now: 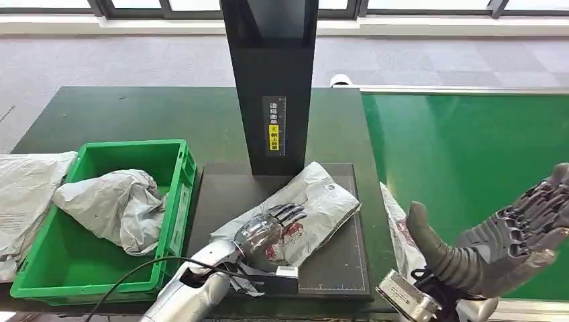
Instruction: Moved the parcel from conveyor to table for the left to box.
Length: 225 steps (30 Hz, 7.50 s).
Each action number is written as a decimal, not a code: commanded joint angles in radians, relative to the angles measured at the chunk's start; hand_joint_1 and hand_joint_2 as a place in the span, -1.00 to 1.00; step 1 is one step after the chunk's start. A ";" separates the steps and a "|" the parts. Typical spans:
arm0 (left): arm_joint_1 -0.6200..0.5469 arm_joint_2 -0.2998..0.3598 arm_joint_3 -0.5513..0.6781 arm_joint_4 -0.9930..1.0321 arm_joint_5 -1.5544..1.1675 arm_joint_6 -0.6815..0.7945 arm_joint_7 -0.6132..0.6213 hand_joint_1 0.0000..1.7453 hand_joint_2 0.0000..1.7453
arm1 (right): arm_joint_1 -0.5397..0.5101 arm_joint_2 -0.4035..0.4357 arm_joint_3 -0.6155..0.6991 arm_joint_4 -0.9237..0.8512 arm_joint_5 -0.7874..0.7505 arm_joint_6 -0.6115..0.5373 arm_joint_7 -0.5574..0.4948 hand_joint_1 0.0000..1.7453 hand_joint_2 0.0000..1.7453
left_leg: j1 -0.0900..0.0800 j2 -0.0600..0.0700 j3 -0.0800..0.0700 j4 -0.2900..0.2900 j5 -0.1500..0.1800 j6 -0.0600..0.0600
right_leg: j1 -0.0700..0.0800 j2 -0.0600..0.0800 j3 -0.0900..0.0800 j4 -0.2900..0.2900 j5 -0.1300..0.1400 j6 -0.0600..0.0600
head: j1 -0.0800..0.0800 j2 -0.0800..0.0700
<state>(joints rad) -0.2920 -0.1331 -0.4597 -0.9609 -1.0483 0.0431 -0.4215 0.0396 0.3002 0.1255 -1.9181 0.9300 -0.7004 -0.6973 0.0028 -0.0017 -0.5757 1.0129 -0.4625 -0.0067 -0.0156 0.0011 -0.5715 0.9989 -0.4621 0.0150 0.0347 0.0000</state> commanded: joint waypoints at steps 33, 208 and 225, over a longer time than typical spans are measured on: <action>-0.079 0.027 0.023 0.198 -0.317 0.249 0.436 1.00 1.00 | -0.031 0.049 -0.166 0.097 0.008 0.002 -0.001 -1.00 1.00 | 0.001 0.002 0.004 -0.002 0.002 0.000 | 0.001 0.002 0.004 -0.001 0.003 -0.001 | 0.000 0.000; 0.299 -0.104 0.704 -0.911 0.761 0.509 -0.233 -1.00 1.00 | -0.210 -0.225 -0.391 0.966 0.319 0.587 0.905 -1.00 1.00 | 0.001 -0.001 -0.001 -0.003 0.002 0.000 | 0.002 -0.003 -0.001 -0.003 0.002 -0.001 | 0.000 0.000; 0.303 -0.104 0.701 -0.917 0.753 0.510 -0.231 -1.00 1.00 | -0.207 -0.240 -0.363 0.993 0.304 0.640 0.893 -1.00 1.00 | 0.001 0.000 -0.002 -0.001 0.002 0.001 | 0.001 -0.002 -0.002 -0.001 0.002 -0.001 | 0.000 0.000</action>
<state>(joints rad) 0.0249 -0.2499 0.2537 -1.9135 -0.2934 0.5528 -0.6600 -0.1438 0.0866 -0.2567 -1.0014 1.2371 -0.0664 0.1988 0.0031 -0.0015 -0.5790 1.0128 -0.4609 -0.0059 -0.0151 0.0000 -0.5750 0.9988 -0.4608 0.0146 0.0347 0.0000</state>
